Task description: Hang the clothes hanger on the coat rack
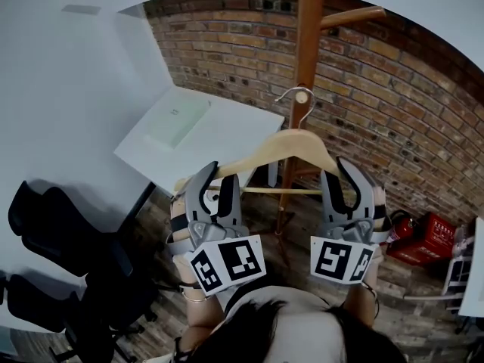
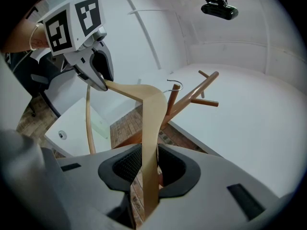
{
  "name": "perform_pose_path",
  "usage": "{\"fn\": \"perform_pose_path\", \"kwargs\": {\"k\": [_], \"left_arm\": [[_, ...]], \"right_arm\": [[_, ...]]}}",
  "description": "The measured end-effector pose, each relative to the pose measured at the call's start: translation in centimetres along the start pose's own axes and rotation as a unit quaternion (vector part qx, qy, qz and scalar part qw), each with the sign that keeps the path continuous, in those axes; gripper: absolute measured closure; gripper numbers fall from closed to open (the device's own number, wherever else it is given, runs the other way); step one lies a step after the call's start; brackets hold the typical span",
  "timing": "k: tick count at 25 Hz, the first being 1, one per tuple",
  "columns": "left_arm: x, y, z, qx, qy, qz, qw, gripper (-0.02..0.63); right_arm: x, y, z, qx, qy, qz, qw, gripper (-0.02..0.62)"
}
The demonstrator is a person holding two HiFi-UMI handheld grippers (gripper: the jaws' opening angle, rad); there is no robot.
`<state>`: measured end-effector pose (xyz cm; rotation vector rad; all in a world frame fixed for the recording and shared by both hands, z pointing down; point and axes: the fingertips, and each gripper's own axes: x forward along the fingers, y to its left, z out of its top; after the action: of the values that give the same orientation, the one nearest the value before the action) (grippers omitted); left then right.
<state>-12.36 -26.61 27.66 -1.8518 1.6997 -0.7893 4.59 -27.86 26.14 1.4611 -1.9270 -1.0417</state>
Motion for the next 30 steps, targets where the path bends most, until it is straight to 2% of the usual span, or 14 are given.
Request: {"fn": "perform_pose_path", "kwargs": {"k": [30], "left_arm": [[5.2,-1.6,-1.4,0.014,-0.002,-0.050,0.9986,0.477]], "right_arm": [[3.8,1.5,-3.2,0.017,0.047,0.002,0.999,0.483]]}}
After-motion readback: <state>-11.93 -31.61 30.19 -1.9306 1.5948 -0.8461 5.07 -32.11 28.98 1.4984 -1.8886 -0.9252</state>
